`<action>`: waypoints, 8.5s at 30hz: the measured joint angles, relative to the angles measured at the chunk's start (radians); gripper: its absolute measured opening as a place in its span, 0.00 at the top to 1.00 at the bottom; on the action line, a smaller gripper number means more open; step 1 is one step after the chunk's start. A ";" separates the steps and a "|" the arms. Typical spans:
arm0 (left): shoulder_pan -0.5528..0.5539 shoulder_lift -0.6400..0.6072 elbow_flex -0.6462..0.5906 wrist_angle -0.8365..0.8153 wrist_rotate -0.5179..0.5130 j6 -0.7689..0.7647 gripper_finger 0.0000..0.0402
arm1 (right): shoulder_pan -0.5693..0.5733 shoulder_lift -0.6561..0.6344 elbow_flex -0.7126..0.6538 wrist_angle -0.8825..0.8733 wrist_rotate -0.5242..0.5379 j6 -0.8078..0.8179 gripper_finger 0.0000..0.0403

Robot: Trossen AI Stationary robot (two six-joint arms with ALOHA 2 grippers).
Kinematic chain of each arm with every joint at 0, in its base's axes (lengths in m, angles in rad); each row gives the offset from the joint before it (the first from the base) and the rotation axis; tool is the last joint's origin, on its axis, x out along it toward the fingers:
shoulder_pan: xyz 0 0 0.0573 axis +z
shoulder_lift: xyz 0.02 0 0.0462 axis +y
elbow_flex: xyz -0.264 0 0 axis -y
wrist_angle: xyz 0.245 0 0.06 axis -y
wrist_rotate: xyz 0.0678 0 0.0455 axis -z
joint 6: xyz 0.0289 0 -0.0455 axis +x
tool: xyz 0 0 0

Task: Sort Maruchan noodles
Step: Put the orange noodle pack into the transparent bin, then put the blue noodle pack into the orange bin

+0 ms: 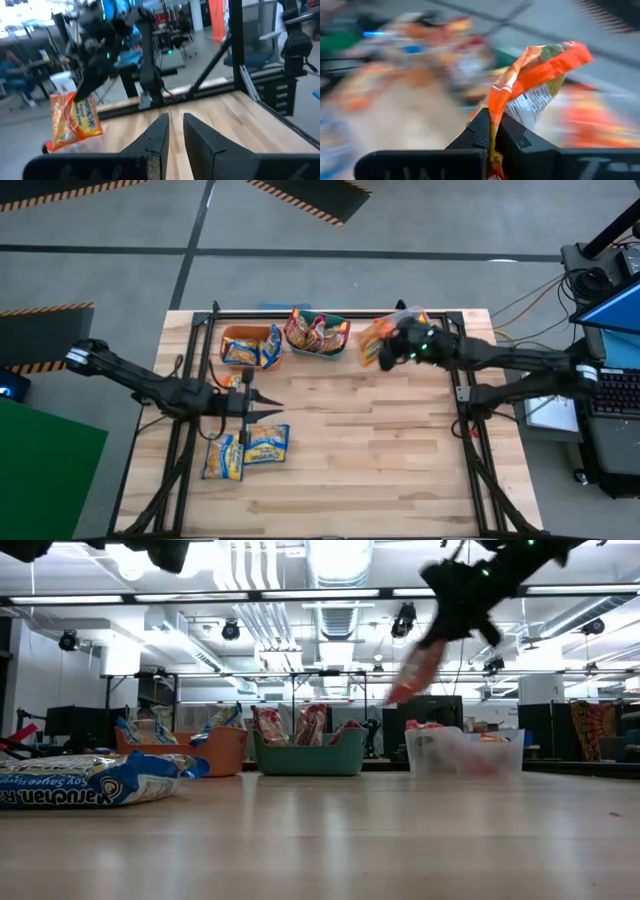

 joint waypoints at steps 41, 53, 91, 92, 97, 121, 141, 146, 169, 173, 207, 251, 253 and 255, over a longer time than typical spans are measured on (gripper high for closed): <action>0.000 0.000 -0.002 0.025 0.000 0.074 0.90 | -0.326 0.477 0.032 -0.085 0.135 -0.540 0.98; 0.000 0.000 -0.002 0.024 0.000 0.071 0.90 | -0.326 0.373 0.035 -0.118 0.131 -0.462 0.93; 0.000 0.000 -0.002 0.008 0.000 0.068 0.90 | -0.446 0.574 0.036 0.084 0.191 -0.387 0.98; 0.000 0.000 -0.002 0.007 0.000 0.068 0.90 | -0.447 0.562 0.035 0.083 0.189 -0.388 0.98; 0.000 0.000 -0.002 0.004 0.000 0.066 0.90 | -0.448 0.468 0.028 0.050 0.185 -0.398 0.98; 0.000 0.041 -0.002 -0.053 0.000 -0.122 0.90 | -0.064 0.013 -0.063 -0.056 -0.126 -0.143 0.98; -0.001 0.343 0.246 -0.621 0.229 -0.619 0.72 | 0.272 -0.086 -0.380 0.560 -0.123 -0.422 0.98; -0.002 0.479 0.390 -0.973 0.217 -0.624 0.52 | 0.272 -0.129 -0.372 0.559 -0.124 -0.482 0.98; 0.114 0.671 0.353 -0.907 0.276 -0.368 0.42 | 0.272 -0.153 -0.373 0.481 -0.150 -0.443 0.98; 0.141 0.671 0.283 -0.804 0.325 -0.380 0.42 | 0.272 -0.153 -0.378 0.446 -0.203 -0.343 0.98; 0.159 0.614 0.332 -0.787 0.321 -0.339 0.99 | 0.292 -0.153 -0.543 0.612 -0.258 -0.123 0.98; 0.723 0.369 0.439 -1.112 -0.675 -0.387 1.00 | 0.292 -0.153 -0.541 0.620 -0.245 -0.166 0.98; 0.733 0.401 0.444 -1.165 -0.620 -0.431 1.00 | 0.292 -0.153 -0.541 0.619 -0.237 -0.171 0.98; 0.736 0.432 0.444 -1.177 -0.559 -0.473 1.00 | 0.291 -0.153 -0.541 0.618 -0.230 -0.175 0.98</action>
